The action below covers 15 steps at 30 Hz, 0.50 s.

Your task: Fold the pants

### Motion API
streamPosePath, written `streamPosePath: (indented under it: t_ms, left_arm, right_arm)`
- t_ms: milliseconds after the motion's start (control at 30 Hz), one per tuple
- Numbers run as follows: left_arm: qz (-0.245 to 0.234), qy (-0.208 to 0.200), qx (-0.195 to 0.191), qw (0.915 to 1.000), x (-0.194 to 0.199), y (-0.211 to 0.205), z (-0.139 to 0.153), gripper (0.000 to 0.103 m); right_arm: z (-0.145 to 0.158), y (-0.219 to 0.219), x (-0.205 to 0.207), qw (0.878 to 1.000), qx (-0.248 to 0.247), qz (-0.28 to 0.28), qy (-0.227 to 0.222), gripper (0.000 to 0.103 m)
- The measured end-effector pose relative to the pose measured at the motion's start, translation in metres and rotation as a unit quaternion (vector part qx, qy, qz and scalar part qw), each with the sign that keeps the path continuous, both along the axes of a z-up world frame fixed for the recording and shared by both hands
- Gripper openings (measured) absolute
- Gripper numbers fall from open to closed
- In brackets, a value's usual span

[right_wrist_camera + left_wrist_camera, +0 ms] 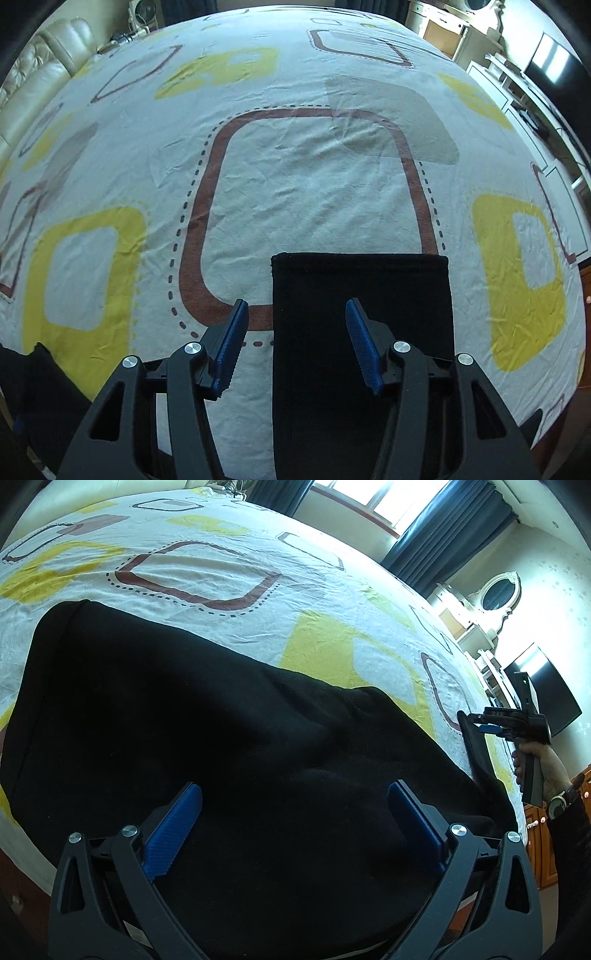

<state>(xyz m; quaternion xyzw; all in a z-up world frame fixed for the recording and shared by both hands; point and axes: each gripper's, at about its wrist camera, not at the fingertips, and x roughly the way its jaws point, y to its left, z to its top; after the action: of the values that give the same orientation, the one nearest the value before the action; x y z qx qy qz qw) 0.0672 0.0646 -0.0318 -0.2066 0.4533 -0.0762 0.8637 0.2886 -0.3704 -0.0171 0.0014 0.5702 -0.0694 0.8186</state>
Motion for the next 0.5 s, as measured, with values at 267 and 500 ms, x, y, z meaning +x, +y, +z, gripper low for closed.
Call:
streamPosePath:
  t_ms: [267,500]
  left_arm:
    - [-0.002,0.006,-0.002,1.0000,0.001,0.001,-0.001,0.100]
    - [0.005,0.008,-0.013,0.9999,0.000,0.005,0.000,0.100]
  right_arm:
    - [-0.028,0.005,0.007,0.996,-0.069,0.020,0.059,0.052]
    - [-0.023,-0.020,0.000,0.992,-0.099,0.029,0.071,0.013]
